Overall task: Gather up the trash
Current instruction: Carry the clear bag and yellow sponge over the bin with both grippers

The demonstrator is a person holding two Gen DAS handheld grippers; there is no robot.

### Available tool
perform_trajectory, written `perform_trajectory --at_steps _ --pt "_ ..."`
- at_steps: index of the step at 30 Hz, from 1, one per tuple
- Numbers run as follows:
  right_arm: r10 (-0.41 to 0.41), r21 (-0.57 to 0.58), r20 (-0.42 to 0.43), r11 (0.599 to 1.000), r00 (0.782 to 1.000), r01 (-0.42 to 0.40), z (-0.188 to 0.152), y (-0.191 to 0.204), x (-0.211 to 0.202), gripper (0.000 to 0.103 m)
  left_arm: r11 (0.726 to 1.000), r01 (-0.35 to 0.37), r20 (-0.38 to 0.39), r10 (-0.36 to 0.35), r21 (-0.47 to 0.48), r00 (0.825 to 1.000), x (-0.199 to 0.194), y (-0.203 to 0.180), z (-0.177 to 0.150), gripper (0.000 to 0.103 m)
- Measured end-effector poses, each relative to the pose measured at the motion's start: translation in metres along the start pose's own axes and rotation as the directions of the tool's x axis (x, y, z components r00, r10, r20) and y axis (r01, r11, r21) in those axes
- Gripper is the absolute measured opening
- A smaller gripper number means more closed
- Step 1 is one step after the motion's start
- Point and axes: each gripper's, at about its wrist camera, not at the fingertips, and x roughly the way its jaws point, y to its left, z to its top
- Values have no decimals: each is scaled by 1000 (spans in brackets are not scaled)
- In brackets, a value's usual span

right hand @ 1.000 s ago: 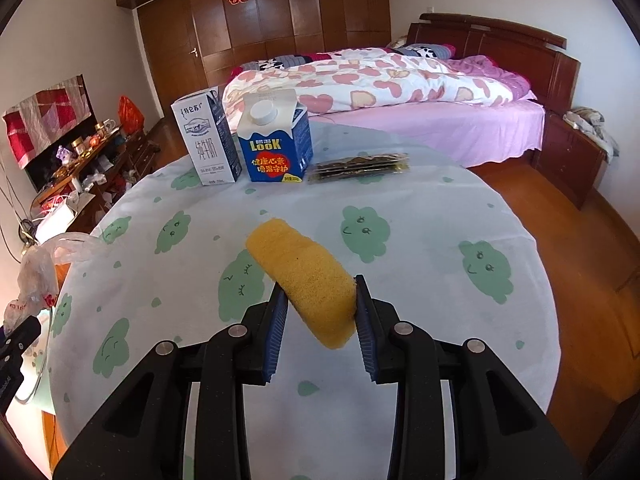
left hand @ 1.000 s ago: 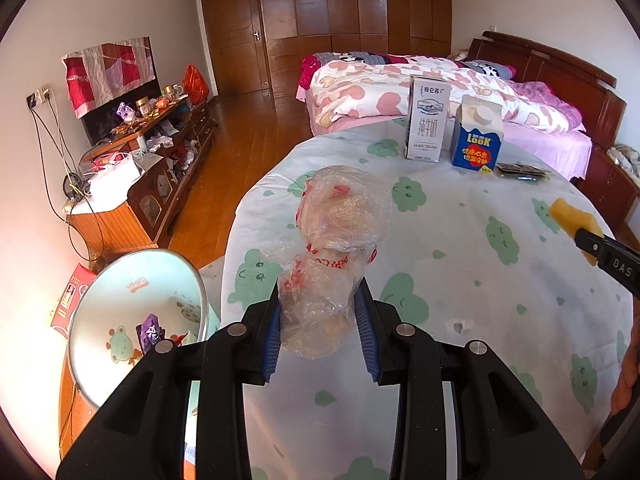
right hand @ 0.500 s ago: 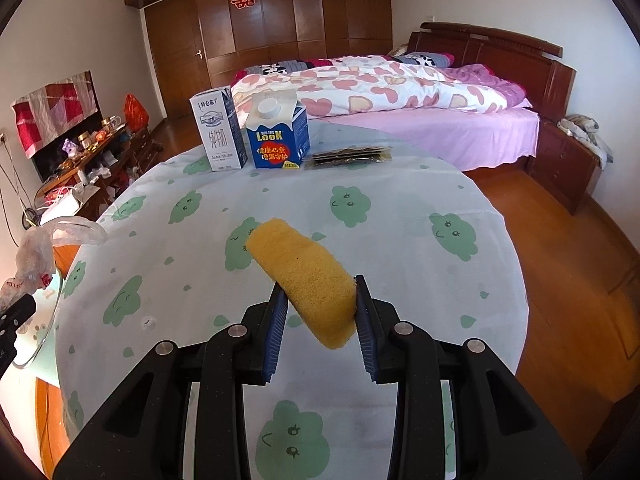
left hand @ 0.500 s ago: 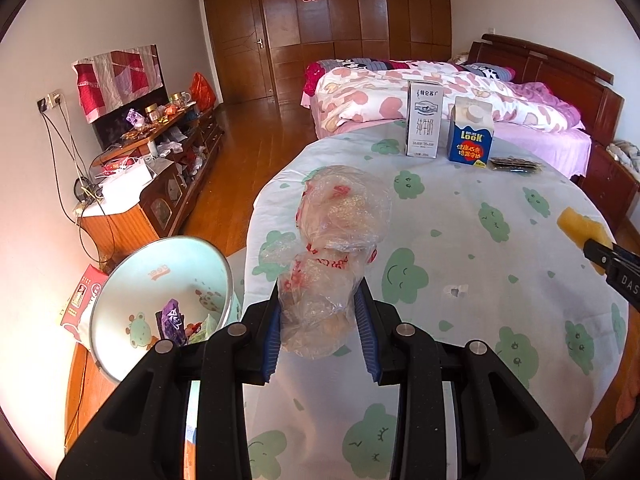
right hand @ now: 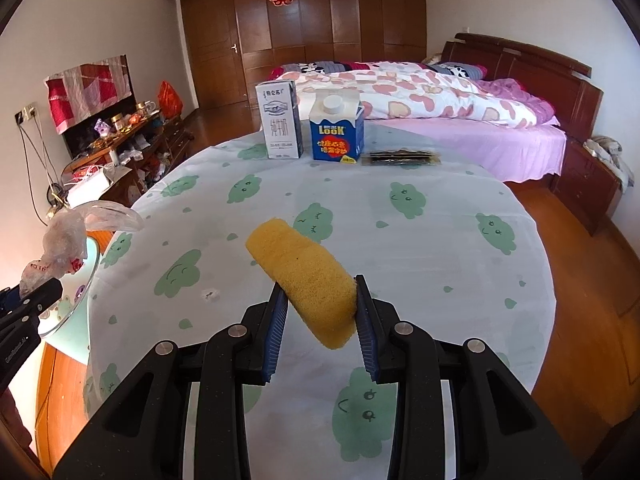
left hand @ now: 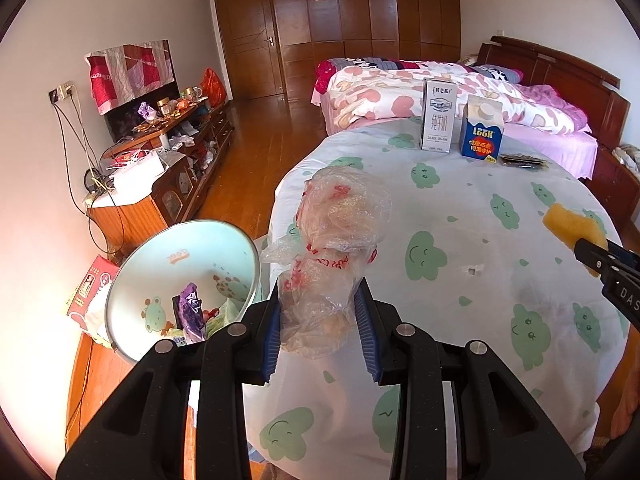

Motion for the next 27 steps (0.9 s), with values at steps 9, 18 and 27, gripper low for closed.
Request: perform_trajectory --at_steps 9,18,27 --pt "33 -36 -1 999 999 -33 -5 26 -5 34 1000 -6 -1 6 -23 1000 -3 13 -6 33" --pt "76 -73 7 994 997 -75 -6 54 -10 34 999 -23 1 23 -49 1000 -3 27 -10 34" --pt "116 -105 13 988 993 -114 -2 80 -13 34 995 -47 13 48 -83 999 -5 44 -7 34"
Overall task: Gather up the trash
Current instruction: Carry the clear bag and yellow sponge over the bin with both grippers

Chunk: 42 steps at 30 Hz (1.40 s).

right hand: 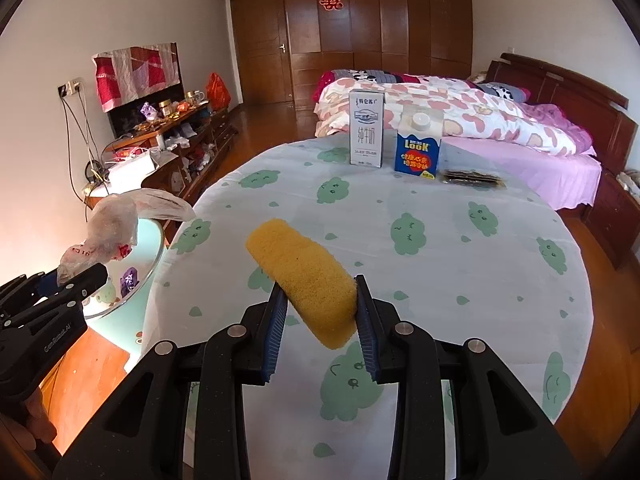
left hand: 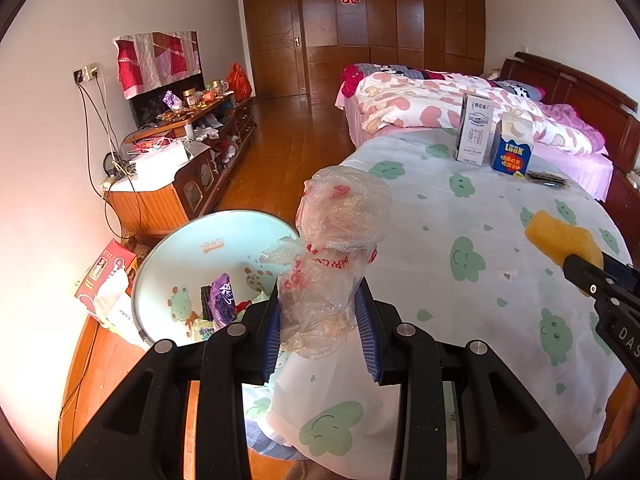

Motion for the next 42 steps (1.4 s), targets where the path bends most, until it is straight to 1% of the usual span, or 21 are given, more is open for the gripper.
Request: perform_trajectory --at_steps 15,23,33,42 --pt "63 -52 23 997 998 -61 18 43 3 34 997 -48 32 50 -64 998 -3 35 16 34" --pt "89 -72 35 994 995 -86 28 64 6 34 991 -76 36 81 -107 996 -2 58 23 34" --pt "141 -114 42 984 989 -135 41 104 17 34 978 -117 19 122 -173 992 7 91 27 34" --pt "162 -146 42 977 986 -154 51 140 30 34 965 -145 4 149 -218 989 18 119 31 34"
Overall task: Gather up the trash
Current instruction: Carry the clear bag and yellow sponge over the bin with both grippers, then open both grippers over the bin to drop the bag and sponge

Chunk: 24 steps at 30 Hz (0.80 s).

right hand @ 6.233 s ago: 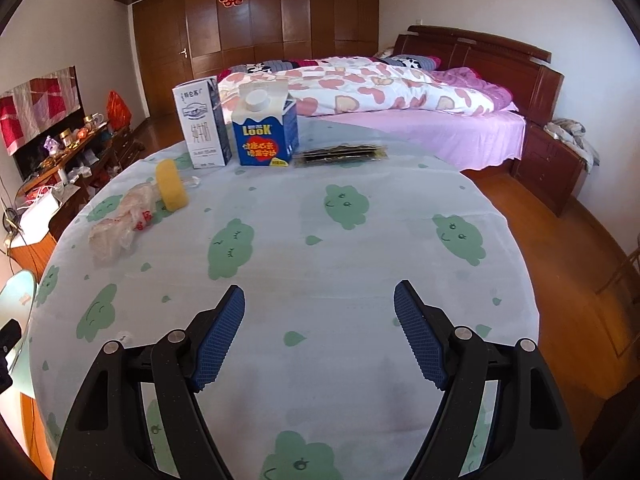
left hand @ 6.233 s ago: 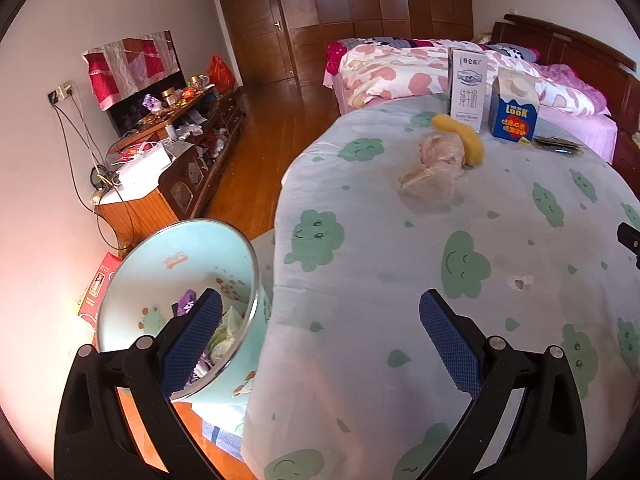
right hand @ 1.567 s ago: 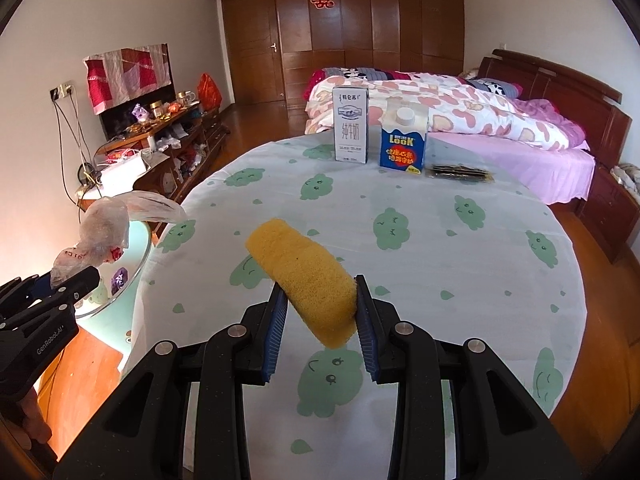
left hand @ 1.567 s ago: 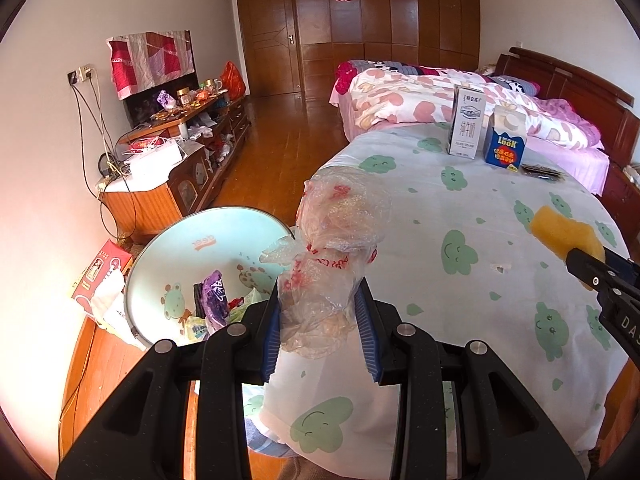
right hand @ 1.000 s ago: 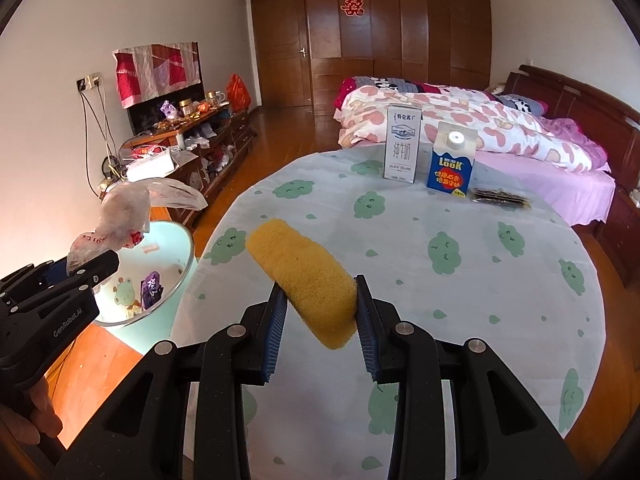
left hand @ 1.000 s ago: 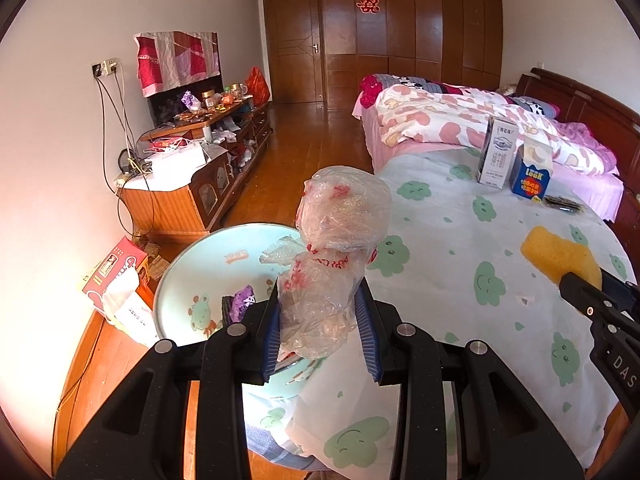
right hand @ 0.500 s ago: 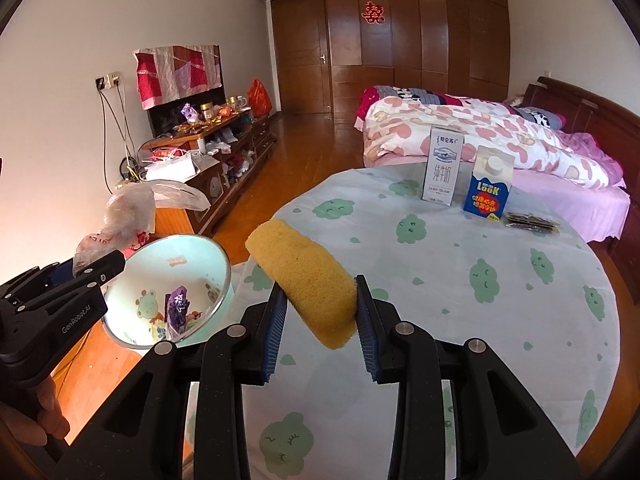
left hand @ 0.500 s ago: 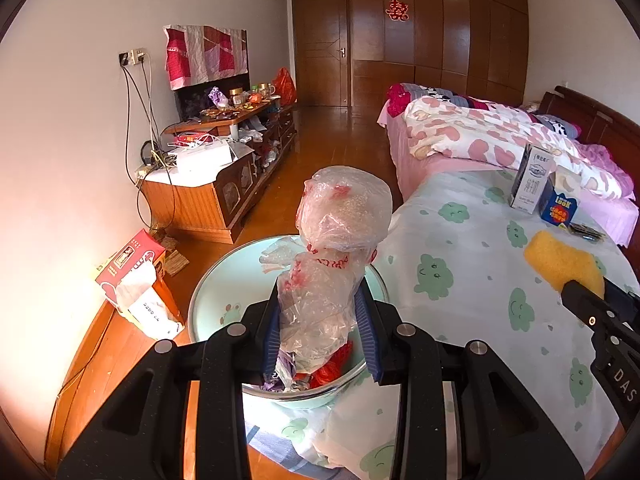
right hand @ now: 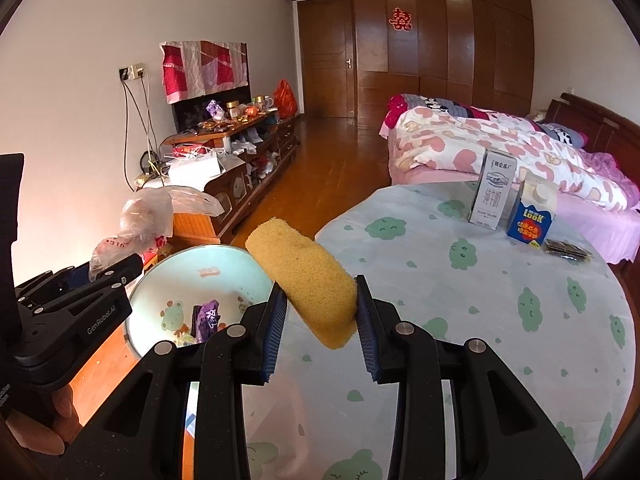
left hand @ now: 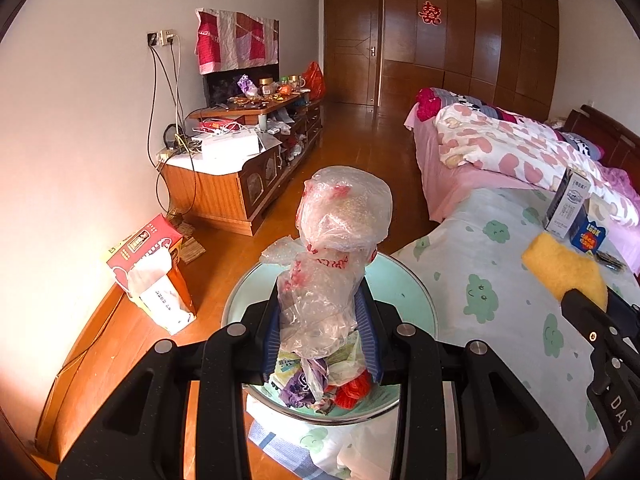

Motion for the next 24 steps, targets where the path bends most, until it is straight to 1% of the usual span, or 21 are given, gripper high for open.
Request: perform_trajectory --at_steps 8,19,24 --pt "13 -18 -2 1000 1000 -13 9 22 19 34 999 -35 -22 34 -35 999 16 22 3 34" --pt "28 -8 -75 1000 997 -29 12 43 55 34 999 -43 -92 40 -32 995 44 26 -9 34" --pt "31 0 -112 1000 993 -31 5 47 71 34 998 -50 -120 46 -35 992 55 27 -13 34"
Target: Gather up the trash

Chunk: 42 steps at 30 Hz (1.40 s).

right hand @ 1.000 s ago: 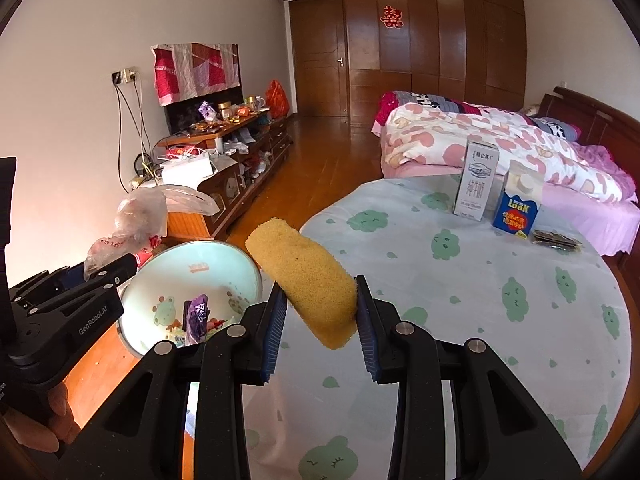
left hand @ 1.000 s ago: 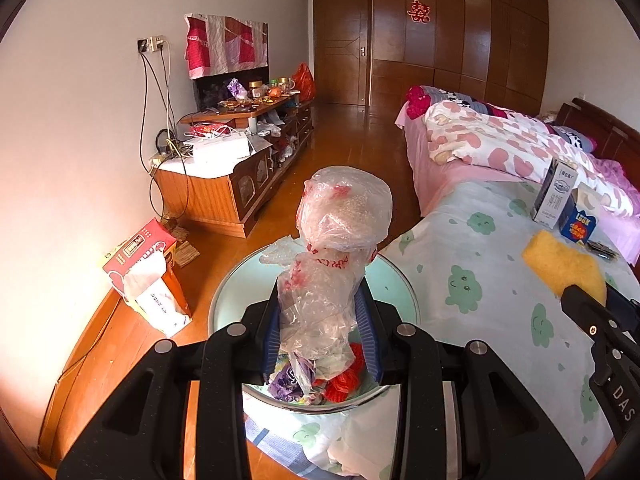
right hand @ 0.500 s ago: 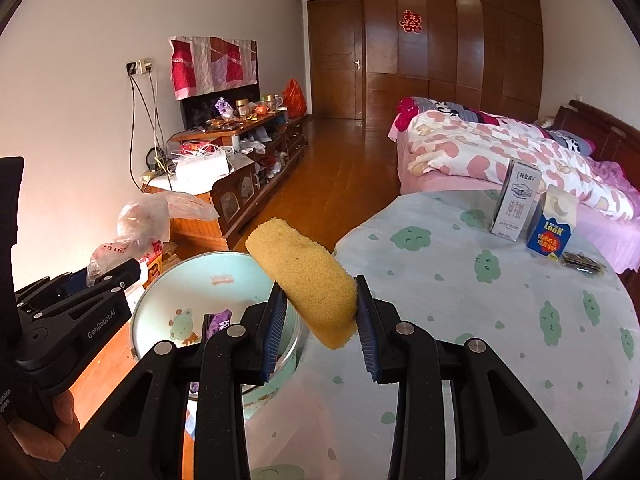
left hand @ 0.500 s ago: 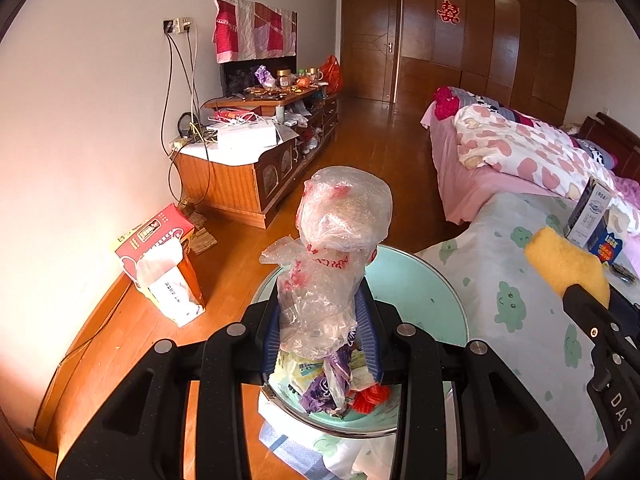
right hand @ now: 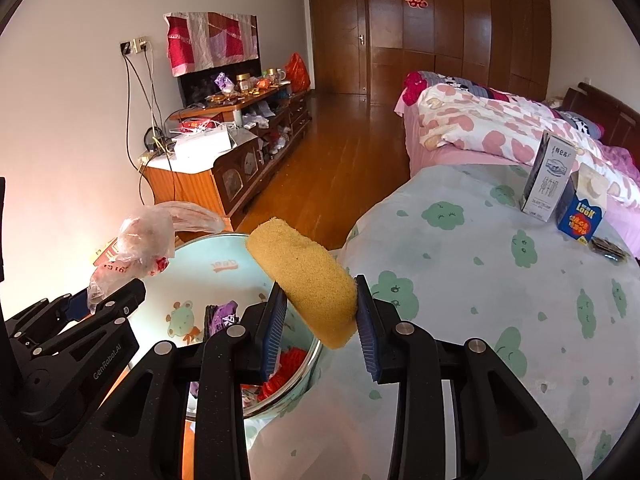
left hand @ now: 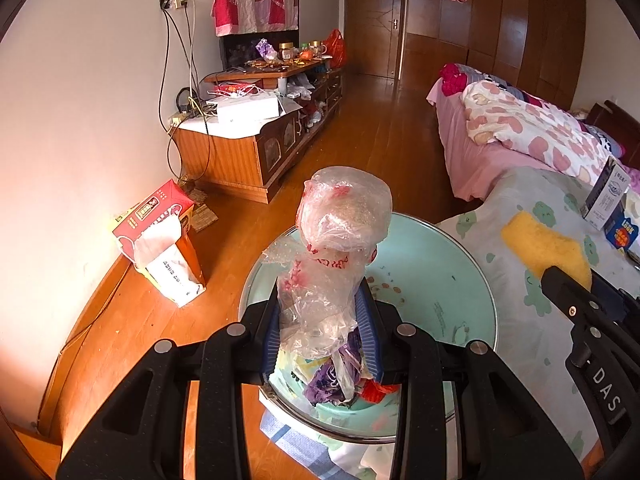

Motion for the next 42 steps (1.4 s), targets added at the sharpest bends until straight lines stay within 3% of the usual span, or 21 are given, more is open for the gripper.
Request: perform_trajectory --at_steps 14,20,22,24,30,35,42 --pt "12 1 -91 1000 996 -12 -5 9 42 35 1000 -12 -84 12 9 996 33 1 -13 35" --pt "53 18 -119 999 991 -51 -7 7 56 37 1000 -21 -100 22 16 995 39 -3 -15 42" --pt "63 30 -117 998 991 -60 -7 4 57 41 1000 -20 -99 21 16 995 38 -4 -16 49" --pt "86 55 -98 995 991 -81 -7 0 53 55 1000 -24 -93 26 19 995 36 -4 -16 57" --pt "99 101 -29 990 995 -95 -7 -14 38 72 999 -49 -67 49 -1 997 24 -1 -17 82" --pt "50 162 45 985 998 -57 -14 -26 11 87 998 -65 -12 65 22 998 2 -1 -24 92" --pt "-1 146 127 989 992 -17 -25 -33 -26 95 996 -83 94 81 18 992 -47 2 -29 97"
